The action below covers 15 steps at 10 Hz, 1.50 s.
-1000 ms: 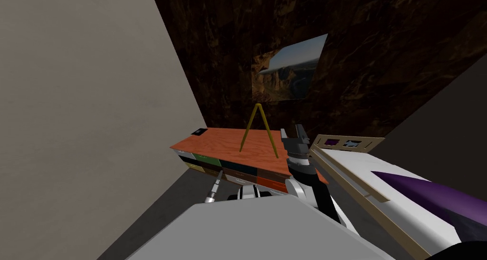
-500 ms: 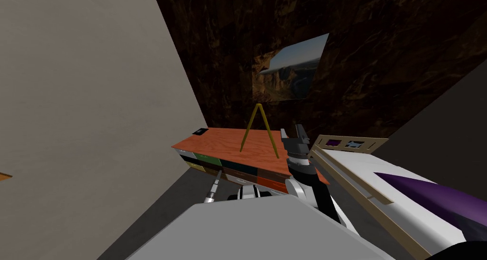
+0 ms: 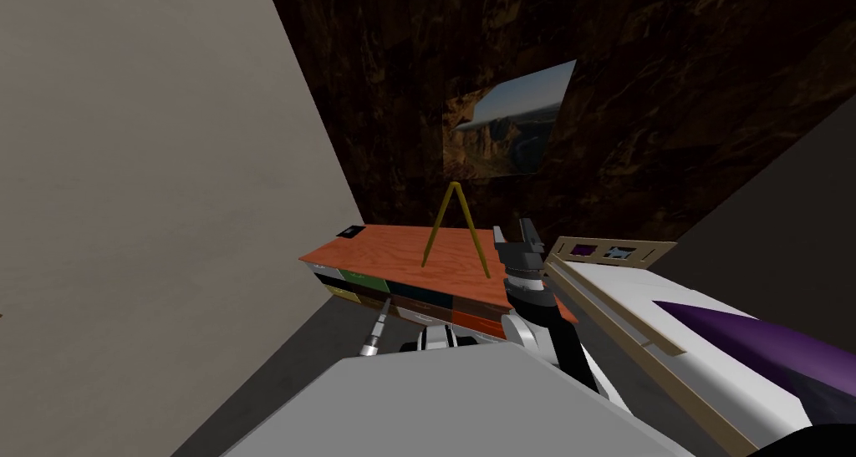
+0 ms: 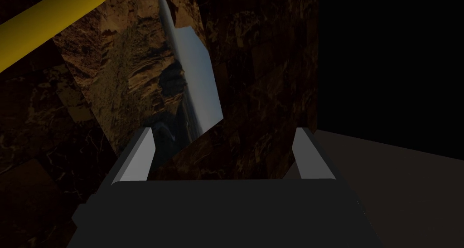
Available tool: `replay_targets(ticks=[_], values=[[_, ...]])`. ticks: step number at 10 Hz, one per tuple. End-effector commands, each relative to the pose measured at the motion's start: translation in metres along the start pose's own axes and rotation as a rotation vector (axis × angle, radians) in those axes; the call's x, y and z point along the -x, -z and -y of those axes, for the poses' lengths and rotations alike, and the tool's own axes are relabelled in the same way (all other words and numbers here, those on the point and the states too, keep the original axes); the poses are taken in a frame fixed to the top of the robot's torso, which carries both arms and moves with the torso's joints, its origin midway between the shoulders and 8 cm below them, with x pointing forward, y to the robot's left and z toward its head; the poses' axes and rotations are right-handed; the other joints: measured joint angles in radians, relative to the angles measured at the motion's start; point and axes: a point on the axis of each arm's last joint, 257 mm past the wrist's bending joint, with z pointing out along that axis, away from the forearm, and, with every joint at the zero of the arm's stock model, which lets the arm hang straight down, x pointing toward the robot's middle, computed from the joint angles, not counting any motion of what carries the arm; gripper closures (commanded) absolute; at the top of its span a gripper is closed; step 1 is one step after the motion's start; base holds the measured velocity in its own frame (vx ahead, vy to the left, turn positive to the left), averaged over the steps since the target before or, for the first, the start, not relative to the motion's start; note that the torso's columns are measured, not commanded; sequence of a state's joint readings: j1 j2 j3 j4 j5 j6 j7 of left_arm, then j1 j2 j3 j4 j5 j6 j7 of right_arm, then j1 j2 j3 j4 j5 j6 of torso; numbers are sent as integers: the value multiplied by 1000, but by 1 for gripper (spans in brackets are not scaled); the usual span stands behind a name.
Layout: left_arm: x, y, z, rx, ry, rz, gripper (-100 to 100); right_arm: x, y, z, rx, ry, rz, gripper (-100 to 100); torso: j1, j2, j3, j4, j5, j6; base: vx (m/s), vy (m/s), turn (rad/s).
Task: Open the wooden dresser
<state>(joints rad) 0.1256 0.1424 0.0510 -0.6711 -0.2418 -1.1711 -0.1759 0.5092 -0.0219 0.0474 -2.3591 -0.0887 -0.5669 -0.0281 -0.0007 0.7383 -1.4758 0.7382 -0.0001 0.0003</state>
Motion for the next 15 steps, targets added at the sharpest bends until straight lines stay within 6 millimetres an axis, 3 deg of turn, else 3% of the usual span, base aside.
replay_targets(ticks=[1, 9, 12, 13, 14, 15], values=[[-14, -14, -3, 24, 49, -15, -100, 0, 0, 0, 0, 0, 0, 0, 0, 0, 0, 0, 0, 0, -2, -24, -51], [-39, -49, -13, 96, 143, -70, -100, 0, 0, 0, 0, 0, 0, 0, 1, 0, 0, 0, 0, 0, -1, -16, -48], [-65, -62, -8, 115, 209, -83, -100, 0, 0, 0, 0, 0, 0, 0, 1, 0, 0, 0, 0, 0, -1, -13, -40], [-57, -60, -8, 108, 190, -79, -100, 0, 0, 0, 0, 0, 0, 0, 1, 0, 0, 0, 0, 0, 0, -7, -9], [-54, -74, -7, 113, 194, -77, -100, 0, 0, 0, 0, 0, 0, 0, 1, 0, 0, 0, 0, -1, 40, -28, -23], [-54, -67, -6, 108, 192, -78, -100, 0, 0, 0, 0, 0, 0, 0, 0, -2, -1, 0, 0, 0, 27, -18, -6]])
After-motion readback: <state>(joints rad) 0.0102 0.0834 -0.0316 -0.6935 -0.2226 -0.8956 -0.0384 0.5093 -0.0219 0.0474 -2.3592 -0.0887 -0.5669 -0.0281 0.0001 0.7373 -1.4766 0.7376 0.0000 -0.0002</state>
